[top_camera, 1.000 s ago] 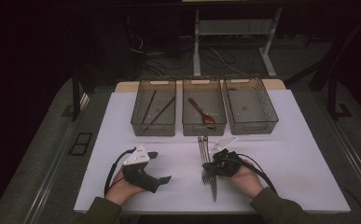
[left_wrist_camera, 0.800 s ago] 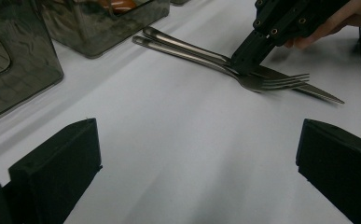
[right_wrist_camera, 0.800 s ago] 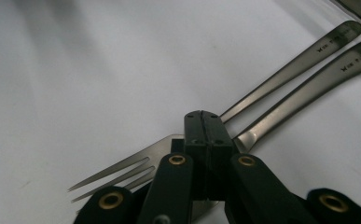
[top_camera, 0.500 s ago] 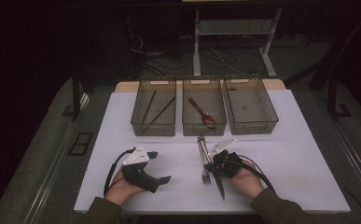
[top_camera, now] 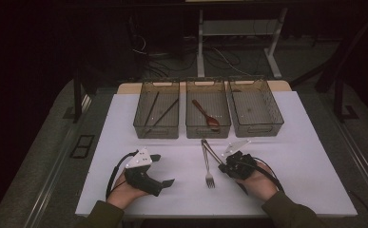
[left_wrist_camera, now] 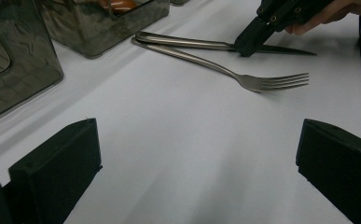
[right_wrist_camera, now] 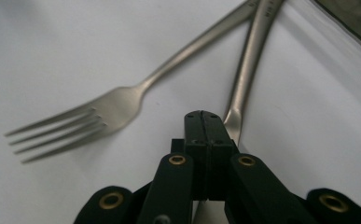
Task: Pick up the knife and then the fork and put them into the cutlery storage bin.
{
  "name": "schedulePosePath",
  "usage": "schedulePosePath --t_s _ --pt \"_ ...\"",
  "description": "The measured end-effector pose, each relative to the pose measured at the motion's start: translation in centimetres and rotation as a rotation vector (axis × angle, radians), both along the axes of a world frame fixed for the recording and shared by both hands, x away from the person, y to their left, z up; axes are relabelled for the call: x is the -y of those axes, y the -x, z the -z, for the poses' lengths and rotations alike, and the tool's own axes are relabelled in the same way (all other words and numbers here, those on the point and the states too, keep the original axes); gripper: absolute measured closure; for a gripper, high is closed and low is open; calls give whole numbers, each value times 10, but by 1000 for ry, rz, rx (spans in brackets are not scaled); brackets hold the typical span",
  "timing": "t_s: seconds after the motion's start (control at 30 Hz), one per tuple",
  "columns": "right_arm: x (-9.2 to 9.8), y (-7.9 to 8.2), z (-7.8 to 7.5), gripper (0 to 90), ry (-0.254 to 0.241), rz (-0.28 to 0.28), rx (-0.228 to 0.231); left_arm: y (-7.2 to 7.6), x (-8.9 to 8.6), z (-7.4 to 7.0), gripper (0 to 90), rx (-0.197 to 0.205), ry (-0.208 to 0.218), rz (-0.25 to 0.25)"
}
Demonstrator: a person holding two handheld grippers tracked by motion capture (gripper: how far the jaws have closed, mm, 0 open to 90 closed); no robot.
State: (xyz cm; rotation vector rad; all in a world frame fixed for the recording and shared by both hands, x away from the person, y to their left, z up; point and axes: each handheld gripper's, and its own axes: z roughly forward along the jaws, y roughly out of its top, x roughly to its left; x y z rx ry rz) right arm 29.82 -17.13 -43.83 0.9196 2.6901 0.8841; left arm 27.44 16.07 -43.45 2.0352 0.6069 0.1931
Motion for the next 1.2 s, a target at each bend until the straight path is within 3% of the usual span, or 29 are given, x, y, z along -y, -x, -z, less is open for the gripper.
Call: schedulePosePath --t_s 0.4,0.7,0.87,1.0,1.13,1.2 --pt "29 -11 -1 891 31 87 14 0 1 0 0 3 0 2" --pt "42 -21 -9 882 -29 78 -24 0 1 0 0 1 -2 6" --pt "49 -28 -20 747 -48 79 -32 0 2 1 0 0 -1 6" --pt "50 -38 -24 616 -51 55 -73 -1 2 1 0 -4 -5 7" --pt "43 -48 -23 537 -5 41 -101 -1 2 1 0 -3 -7 7" --pt "36 -53 -23 550 20 29 -106 -1 1 1 0 -4 -9 5"
